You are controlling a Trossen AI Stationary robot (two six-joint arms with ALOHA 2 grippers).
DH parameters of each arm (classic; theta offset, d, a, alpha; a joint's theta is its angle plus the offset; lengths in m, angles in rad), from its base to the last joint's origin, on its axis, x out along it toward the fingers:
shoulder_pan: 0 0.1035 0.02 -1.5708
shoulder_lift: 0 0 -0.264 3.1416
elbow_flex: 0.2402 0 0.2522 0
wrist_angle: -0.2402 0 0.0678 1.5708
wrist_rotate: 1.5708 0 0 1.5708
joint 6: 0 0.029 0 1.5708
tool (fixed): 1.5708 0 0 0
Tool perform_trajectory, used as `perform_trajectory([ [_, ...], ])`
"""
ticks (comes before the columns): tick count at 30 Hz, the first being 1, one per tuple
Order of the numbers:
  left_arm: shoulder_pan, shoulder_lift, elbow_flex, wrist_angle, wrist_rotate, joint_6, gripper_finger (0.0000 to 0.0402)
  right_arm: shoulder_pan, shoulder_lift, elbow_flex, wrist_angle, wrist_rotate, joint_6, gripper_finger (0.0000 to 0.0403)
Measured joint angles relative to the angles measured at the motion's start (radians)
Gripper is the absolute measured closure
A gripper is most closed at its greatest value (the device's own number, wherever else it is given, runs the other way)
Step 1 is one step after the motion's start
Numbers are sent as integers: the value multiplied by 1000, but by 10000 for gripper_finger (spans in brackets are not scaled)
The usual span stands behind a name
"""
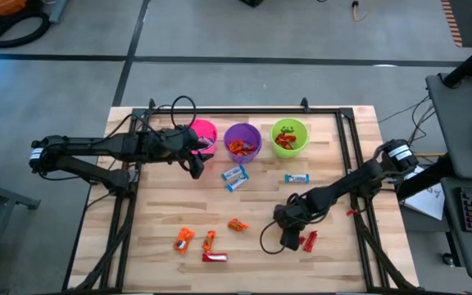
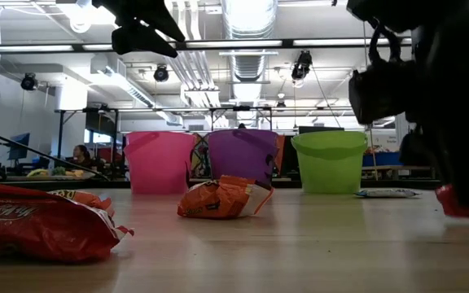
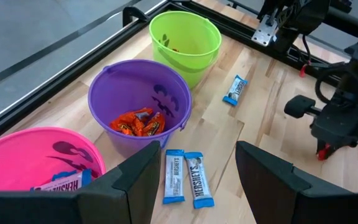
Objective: Organize candy in baskets
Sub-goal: Put the red chocolate into the green bucket
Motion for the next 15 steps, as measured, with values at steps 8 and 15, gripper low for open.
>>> perform_trajectory([
  [8, 0, -1, 0, -1, 0, -47, 210, -63, -53, 165, -140, 28, -68, 386],
  [15, 15, -21, 0, 1, 0, -55, 211, -245, -70, 414, -283, 106, -315, 387],
])
